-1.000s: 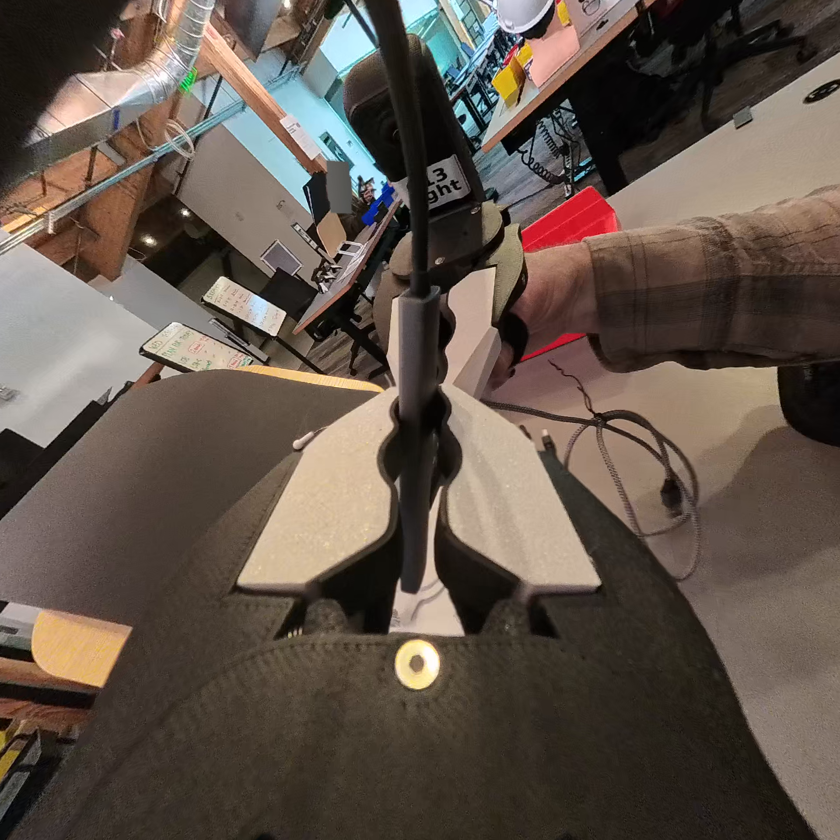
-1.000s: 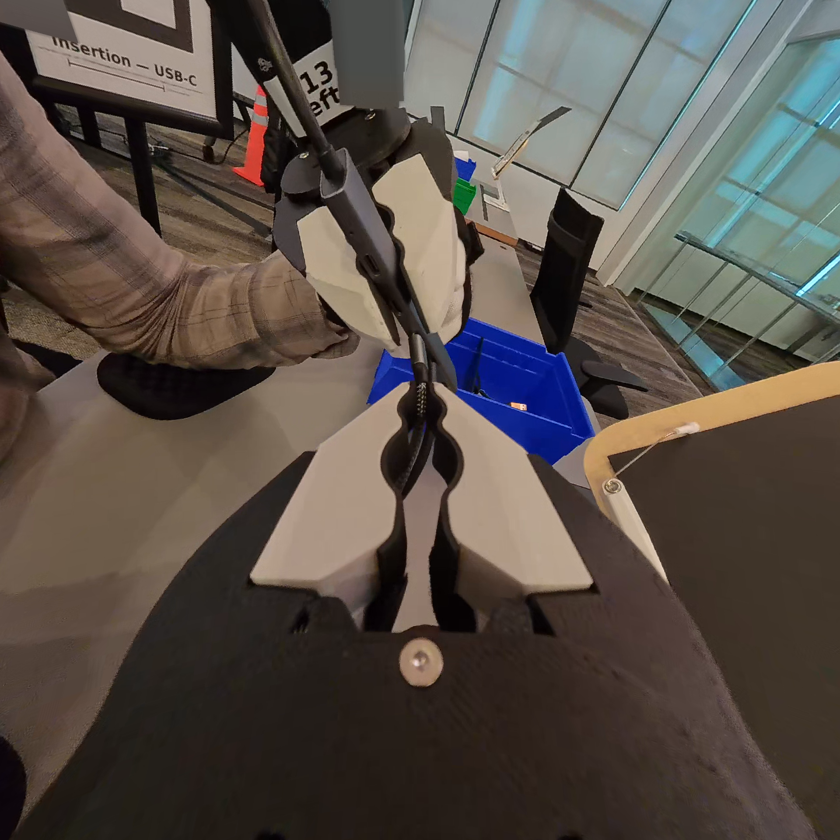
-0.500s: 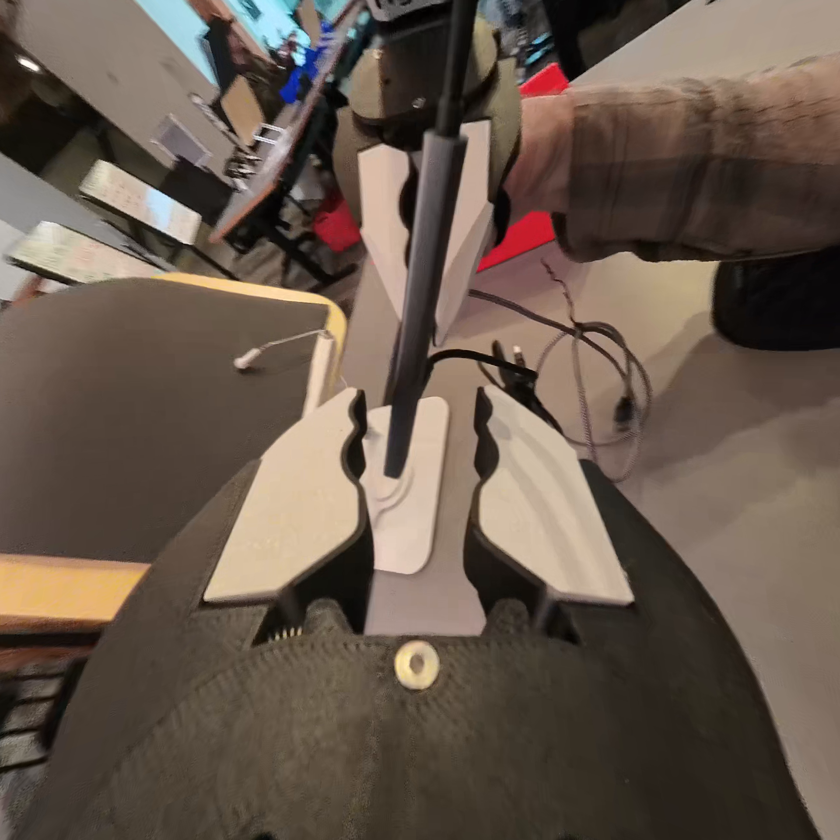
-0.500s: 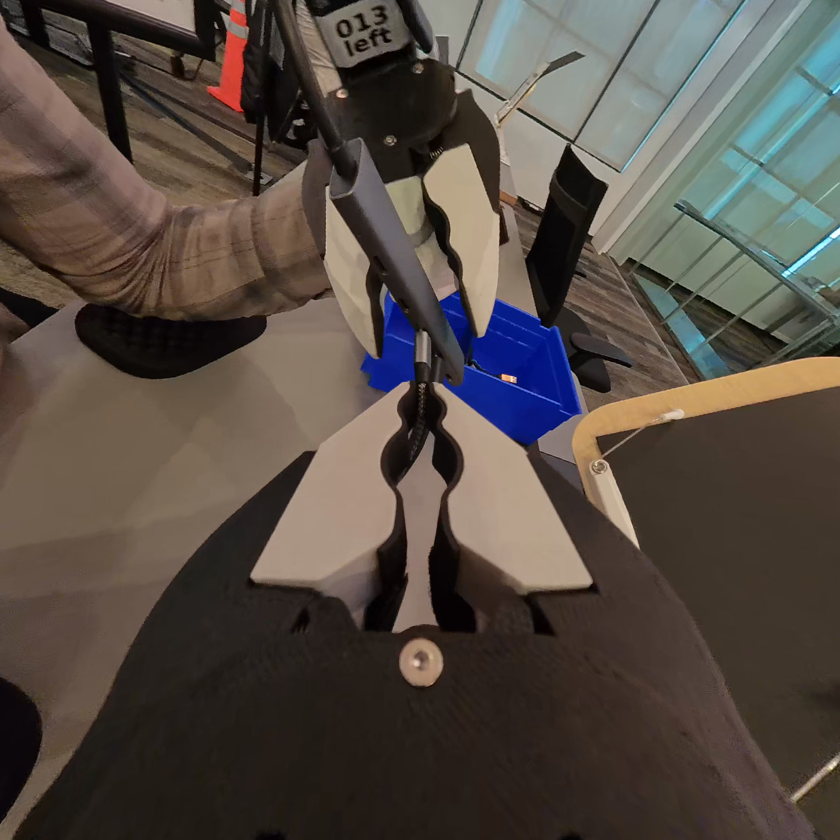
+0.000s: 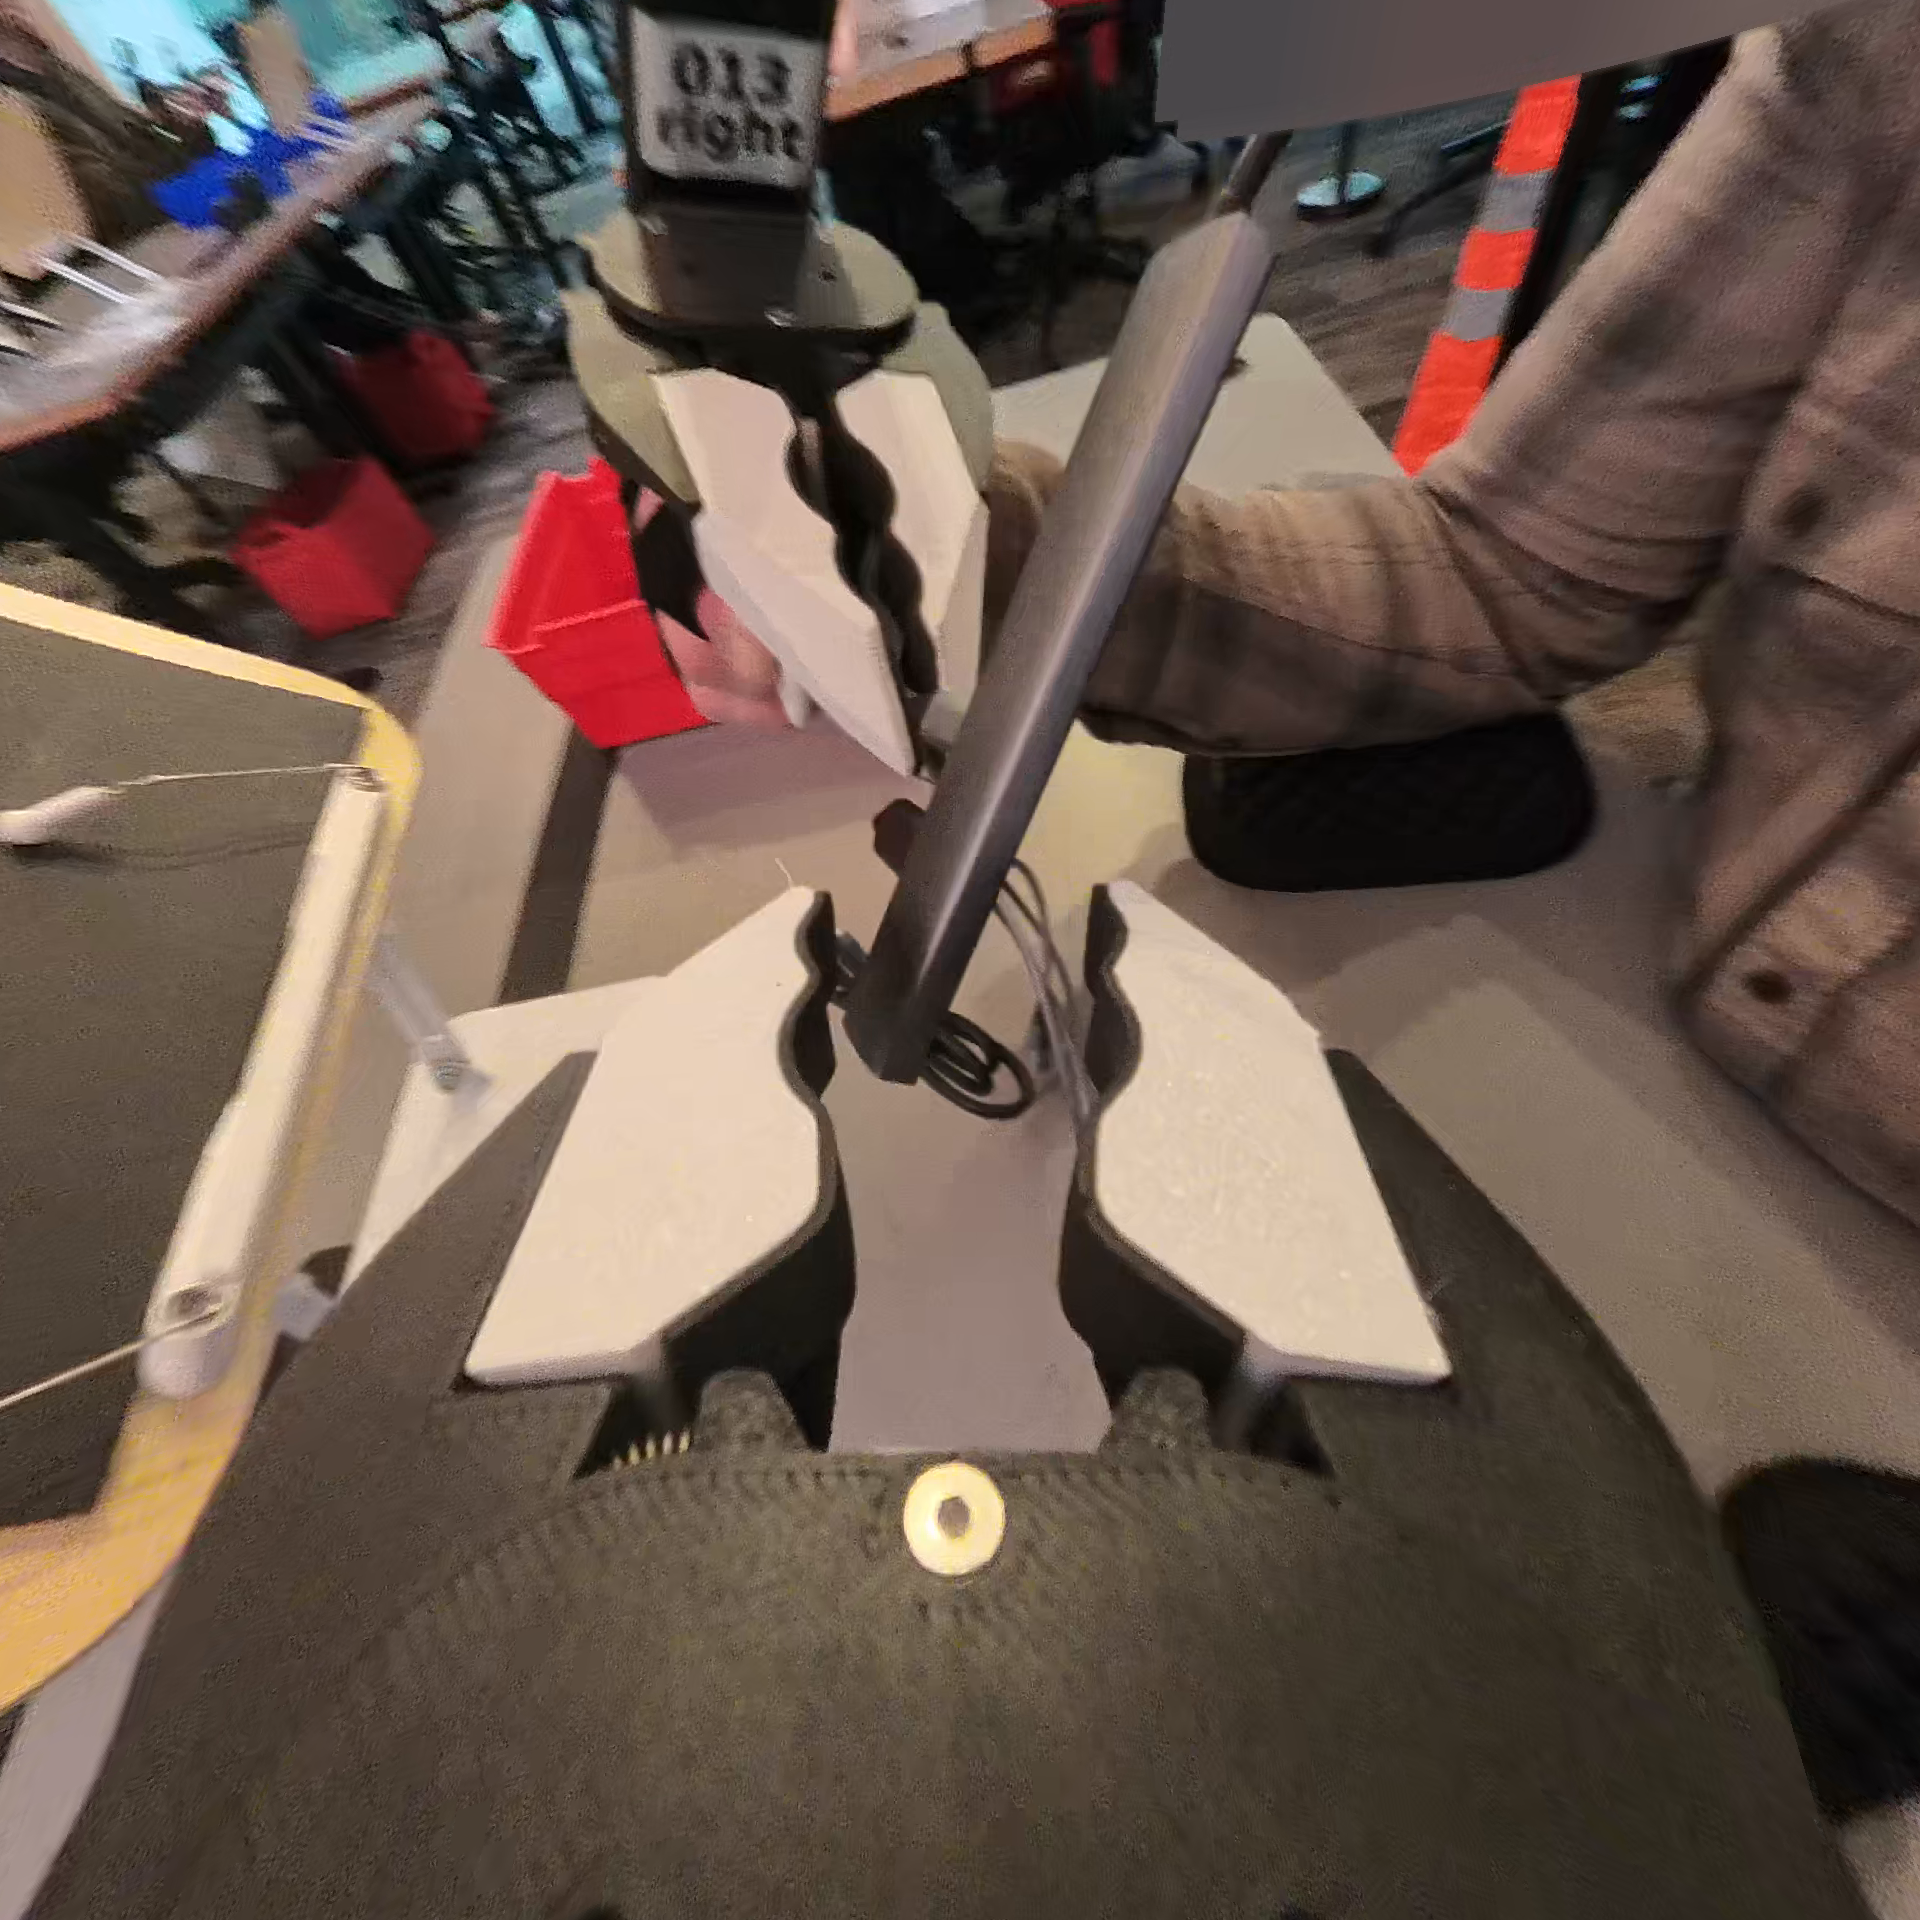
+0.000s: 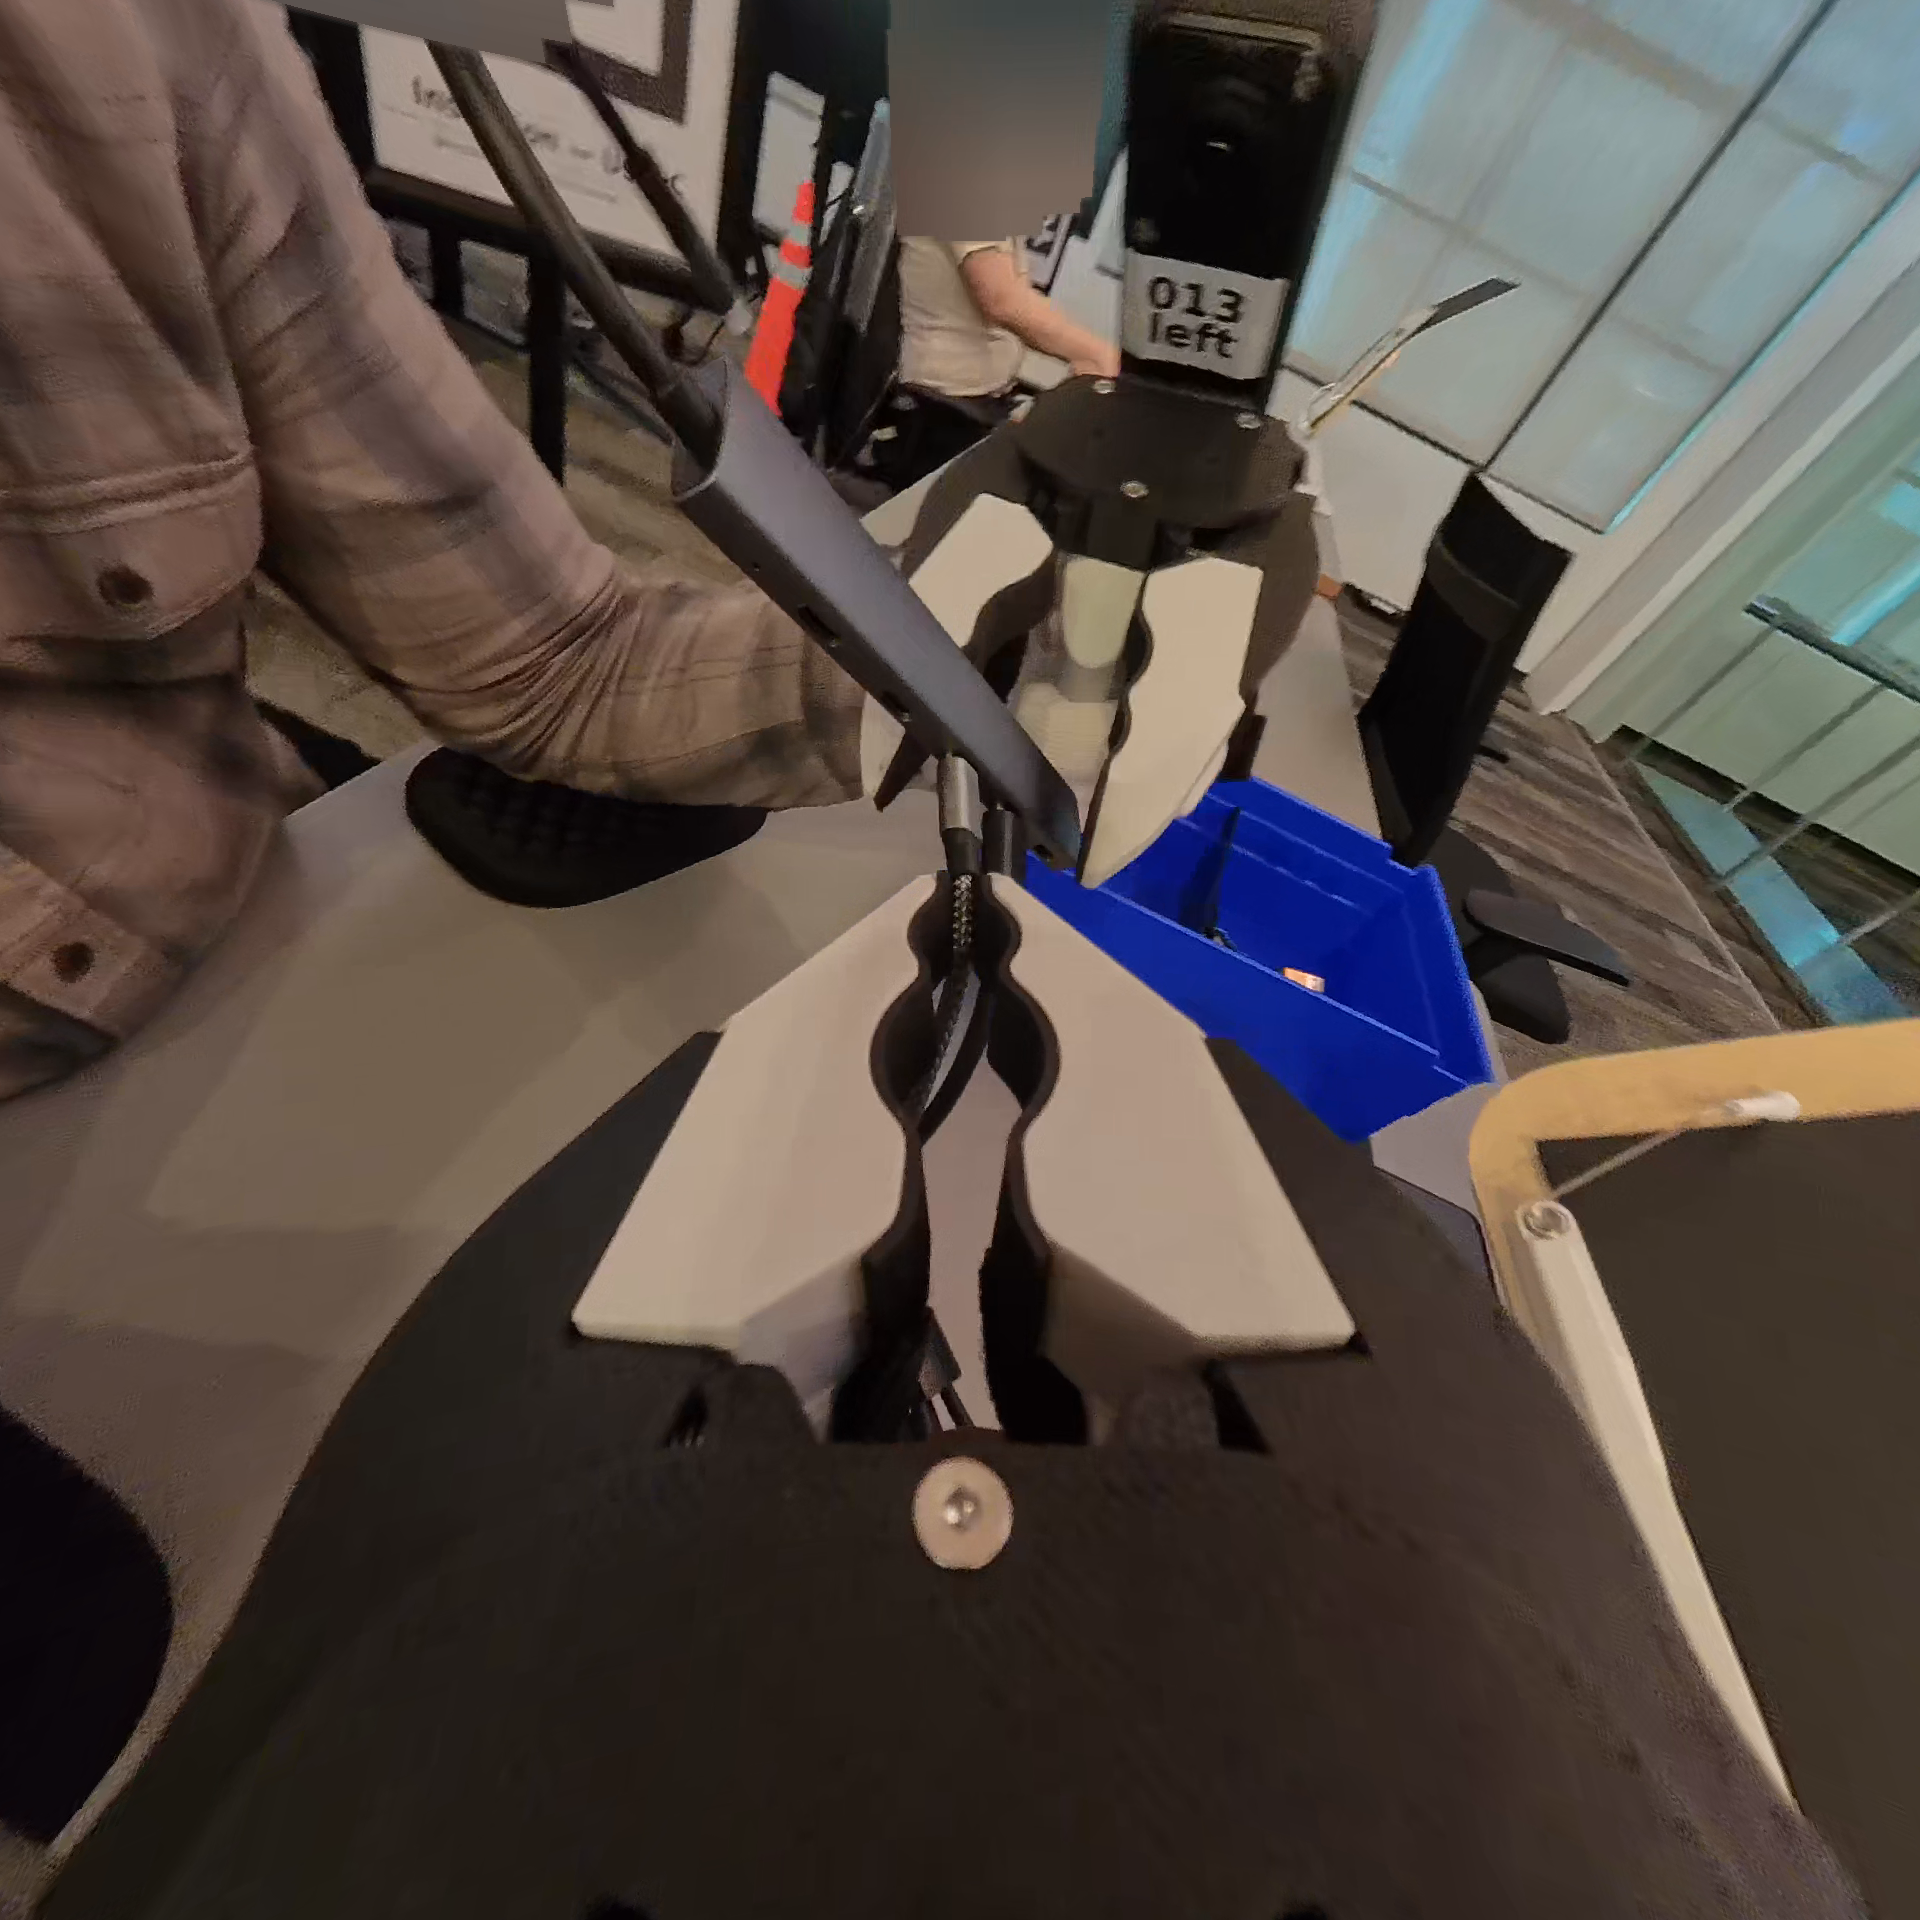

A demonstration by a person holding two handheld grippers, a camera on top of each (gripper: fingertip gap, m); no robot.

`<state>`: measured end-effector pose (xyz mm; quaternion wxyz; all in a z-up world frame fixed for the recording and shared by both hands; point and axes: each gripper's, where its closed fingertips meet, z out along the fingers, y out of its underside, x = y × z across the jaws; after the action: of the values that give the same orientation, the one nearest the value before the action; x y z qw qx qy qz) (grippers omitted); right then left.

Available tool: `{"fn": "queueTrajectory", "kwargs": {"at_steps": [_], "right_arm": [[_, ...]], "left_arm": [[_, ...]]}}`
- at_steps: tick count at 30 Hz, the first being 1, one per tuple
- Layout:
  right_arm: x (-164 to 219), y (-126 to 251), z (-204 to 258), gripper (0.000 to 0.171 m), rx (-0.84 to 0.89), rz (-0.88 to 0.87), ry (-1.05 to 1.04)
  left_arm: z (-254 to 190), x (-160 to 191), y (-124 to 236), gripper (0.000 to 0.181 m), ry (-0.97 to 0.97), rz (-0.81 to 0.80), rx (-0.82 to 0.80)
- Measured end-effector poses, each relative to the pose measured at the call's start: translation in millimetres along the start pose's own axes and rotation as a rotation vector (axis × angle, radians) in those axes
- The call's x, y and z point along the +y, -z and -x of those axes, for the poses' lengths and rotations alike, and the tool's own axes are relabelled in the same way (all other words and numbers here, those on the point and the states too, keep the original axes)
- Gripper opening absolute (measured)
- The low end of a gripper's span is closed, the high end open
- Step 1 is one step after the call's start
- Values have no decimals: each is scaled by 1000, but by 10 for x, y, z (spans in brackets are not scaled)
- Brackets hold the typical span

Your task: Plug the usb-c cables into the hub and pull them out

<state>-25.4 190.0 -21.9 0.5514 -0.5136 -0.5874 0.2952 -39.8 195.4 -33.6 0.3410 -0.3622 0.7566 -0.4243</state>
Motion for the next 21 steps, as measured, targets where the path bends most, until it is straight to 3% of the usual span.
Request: {"fn": "queueTrajectory", "kwargs": {"at_steps": [8,12,15,21], "right_arm": [[41,-218,299,0,-120,152,69],[43,-292,372,0,-149,189,88],[65,-316,398,0,-159,220,97],[27,-357,404,0,-161,208,110]], "left_arm": [[-459,422,-140,44,55,255,259],[-599,533,-253,29,52,311,356],[-694,619,-241,29,42,384,422],[-730,611,-79,23,-21,511,455]]}}
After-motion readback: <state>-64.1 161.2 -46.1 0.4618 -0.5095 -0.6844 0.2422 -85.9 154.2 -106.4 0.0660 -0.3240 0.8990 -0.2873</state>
